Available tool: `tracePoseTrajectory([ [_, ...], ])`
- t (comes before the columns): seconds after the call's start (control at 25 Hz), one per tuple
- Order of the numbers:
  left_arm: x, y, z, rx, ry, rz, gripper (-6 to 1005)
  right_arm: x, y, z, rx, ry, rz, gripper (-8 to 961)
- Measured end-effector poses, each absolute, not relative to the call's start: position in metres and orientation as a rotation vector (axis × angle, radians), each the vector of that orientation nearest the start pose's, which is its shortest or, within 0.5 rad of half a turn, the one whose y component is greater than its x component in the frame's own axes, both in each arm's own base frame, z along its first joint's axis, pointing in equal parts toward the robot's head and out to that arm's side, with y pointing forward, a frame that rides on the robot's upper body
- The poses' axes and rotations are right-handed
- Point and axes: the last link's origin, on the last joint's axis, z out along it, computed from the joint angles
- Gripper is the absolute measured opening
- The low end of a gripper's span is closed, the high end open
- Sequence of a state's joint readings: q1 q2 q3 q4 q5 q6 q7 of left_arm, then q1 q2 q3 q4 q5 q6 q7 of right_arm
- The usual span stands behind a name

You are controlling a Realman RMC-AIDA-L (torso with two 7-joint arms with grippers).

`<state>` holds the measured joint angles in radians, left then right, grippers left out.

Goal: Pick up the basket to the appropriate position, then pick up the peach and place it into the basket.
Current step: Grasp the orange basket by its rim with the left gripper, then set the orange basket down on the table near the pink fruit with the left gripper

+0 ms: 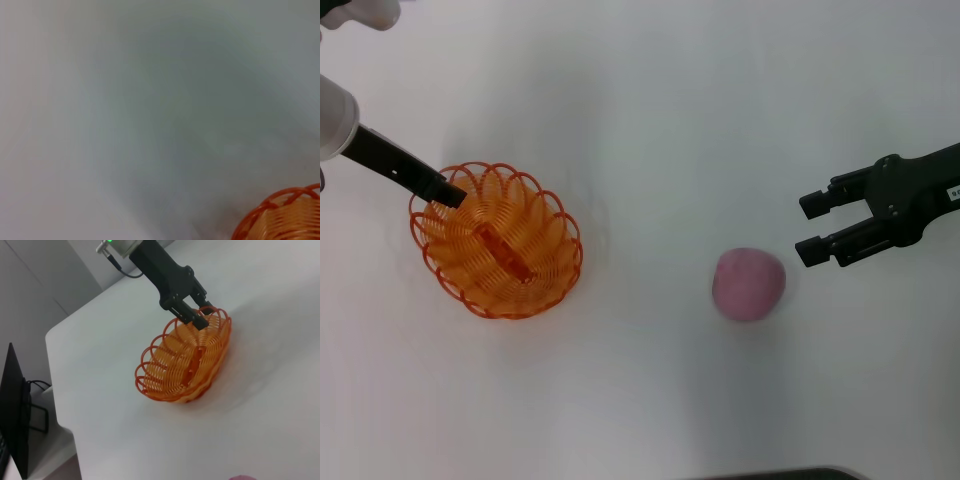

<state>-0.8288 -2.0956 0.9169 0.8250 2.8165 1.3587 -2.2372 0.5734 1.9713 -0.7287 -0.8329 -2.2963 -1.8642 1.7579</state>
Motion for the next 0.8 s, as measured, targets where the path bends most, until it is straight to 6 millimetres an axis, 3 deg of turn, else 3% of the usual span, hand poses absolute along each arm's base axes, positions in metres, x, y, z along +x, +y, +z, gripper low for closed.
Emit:
tracePoseTrajectory([
  [0.04, -0.237, 0.401, -0.004, -2.549, -1.001, 0.486, 473, 0.266, 0.314, 0.050, -3.011, 0.944, 0.250, 861],
  [0.28, -0.234, 0.400, -0.004, -2.553, -1.006, 0.461, 238, 0.268, 0.312, 0.050, -3.011, 0.950, 0.247, 861],
  [0.52, -0.237, 0.391, 0.003, -2.576, -1.150, 0.350, 162, 0.267, 0.312, 0.048, -3.014, 0.952, 0.251, 861],
  [0.8, -0.249, 0.387, 0.038, -2.438, -1.519, -0.042, 85, 0.266, 0.313, 0.047, -3.013, 0.945, 0.253, 861],
])
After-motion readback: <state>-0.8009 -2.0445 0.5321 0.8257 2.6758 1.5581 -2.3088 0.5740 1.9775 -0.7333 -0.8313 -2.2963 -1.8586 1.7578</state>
